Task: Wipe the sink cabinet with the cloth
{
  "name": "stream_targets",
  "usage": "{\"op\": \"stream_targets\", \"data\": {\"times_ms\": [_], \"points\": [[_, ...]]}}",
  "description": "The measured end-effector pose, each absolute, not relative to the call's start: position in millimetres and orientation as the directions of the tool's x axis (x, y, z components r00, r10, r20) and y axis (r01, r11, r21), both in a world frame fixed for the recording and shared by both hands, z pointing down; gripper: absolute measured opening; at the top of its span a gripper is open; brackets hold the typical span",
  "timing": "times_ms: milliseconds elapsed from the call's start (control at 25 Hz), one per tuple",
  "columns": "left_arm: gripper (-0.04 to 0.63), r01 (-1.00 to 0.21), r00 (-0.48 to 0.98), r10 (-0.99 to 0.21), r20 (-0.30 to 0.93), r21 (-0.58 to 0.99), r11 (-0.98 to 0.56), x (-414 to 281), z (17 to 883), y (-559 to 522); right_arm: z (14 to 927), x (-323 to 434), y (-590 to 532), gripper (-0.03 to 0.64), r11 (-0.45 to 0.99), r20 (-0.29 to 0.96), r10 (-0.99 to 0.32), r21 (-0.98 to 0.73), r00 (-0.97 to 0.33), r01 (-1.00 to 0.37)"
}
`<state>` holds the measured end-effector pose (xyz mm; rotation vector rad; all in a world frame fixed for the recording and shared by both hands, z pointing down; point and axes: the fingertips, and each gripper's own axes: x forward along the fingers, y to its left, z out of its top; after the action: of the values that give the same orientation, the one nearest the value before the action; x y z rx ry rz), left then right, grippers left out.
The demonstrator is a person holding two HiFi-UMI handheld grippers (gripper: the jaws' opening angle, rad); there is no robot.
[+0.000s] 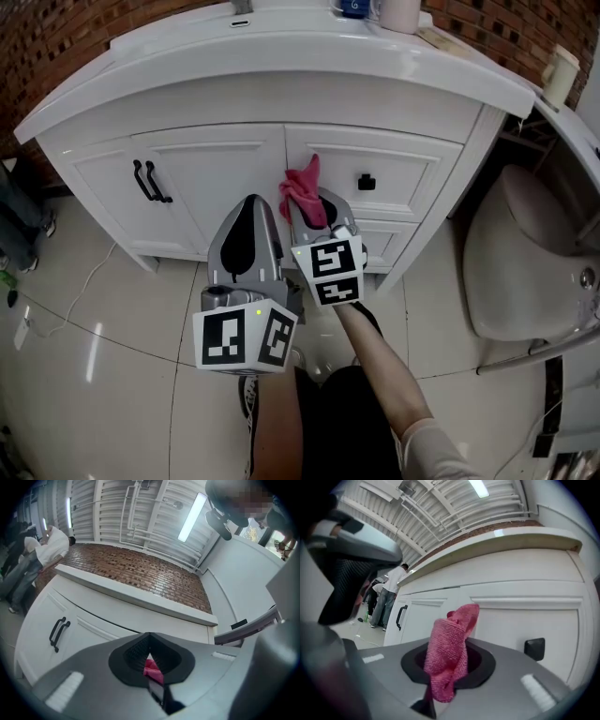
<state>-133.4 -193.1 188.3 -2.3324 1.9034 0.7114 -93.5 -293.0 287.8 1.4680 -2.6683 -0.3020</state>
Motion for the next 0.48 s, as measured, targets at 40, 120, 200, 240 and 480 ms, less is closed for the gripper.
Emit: {"op": "stream_targets", "data": {"times_ms": [40, 120, 200, 240, 480], "points": [[0.014, -0.936, 0.139, -0.915, -0.378, 0.251, -0.246, -134, 188, -193, 289, -95, -298, 0.061, 0.514, -0.02, -0.849, 0.203, -0.528, -0.834], [0.014, -0.932, 0.156, -0.912, -0.379, 0.251, -0.263, -130, 189, -194, 290, -93, -306, 0.061, 0.503, -0.019, -0.858, 0.182, -0.514, -0.845], [0.014, -0.93, 0.176, -0.909, -0.379, 0.24, -0.28, -122, 189, -196, 290, -91, -309, 0.063, 0.504, -0.02, -0.857, 0.183, -0.516, -0.844], [0.015, -0.929, 0.184, -0.908, -0.377, 0.235, -0.286, -118, 189, -197, 291, -90, -309, 0.063, 0.506, -0.018, -0.855, 0.195, -0.518, -0.841], [0.014, -0.931, 0.19, -0.908, -0.373, 0.226, -0.287, -116, 189, -197, 319, -45, -315, 0.061, 0.447, 0.028, -0.893, 0.168, -0.449, -0.879]]}}
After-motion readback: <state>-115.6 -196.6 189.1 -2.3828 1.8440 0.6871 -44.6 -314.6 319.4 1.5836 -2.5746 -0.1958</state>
